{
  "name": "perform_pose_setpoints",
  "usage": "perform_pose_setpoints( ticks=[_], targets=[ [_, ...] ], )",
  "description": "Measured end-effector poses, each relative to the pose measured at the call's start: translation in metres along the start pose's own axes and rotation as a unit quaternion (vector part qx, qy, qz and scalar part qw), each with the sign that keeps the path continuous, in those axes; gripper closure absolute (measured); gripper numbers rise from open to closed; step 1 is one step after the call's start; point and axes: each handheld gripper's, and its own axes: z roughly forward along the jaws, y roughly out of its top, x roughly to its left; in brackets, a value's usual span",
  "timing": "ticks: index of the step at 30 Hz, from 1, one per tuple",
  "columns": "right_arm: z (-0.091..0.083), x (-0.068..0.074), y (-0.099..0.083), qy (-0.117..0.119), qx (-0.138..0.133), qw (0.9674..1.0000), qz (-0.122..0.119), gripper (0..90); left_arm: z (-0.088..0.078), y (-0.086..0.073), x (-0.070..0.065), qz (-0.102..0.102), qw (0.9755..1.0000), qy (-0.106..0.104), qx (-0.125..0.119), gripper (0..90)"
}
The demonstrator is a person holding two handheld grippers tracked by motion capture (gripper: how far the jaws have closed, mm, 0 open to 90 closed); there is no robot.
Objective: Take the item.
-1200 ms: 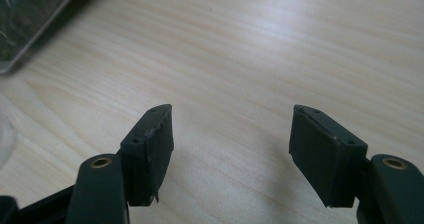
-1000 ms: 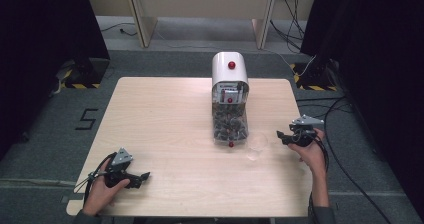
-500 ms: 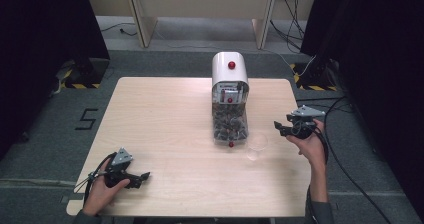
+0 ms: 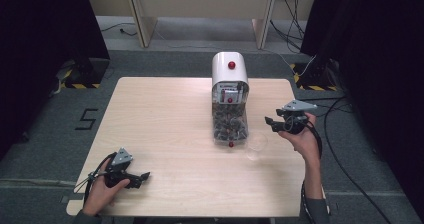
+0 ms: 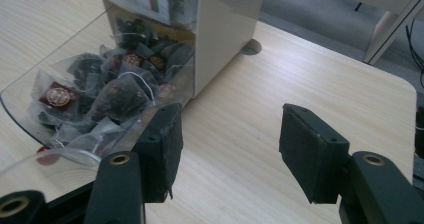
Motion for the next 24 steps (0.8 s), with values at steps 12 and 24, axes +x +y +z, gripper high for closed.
perform_pose_setpoints(
  ticks=[12, 24],
  targets=[
    [0.015, 0.026, 0.022, 0.044, 0.003, 0.9979, -0.047, 46.4, 0.000, 0.000, 0.000, 0.000, 1.0000, 0.000, 0.000, 0.0],
    [0.036, 0.037, 0.028, 0.079, 0.030, 0.9938, -0.072, 53.3, 0.000, 0.000, 0.000, 0.000, 1.0000, 0.000, 0.000, 0.0]
  ],
)
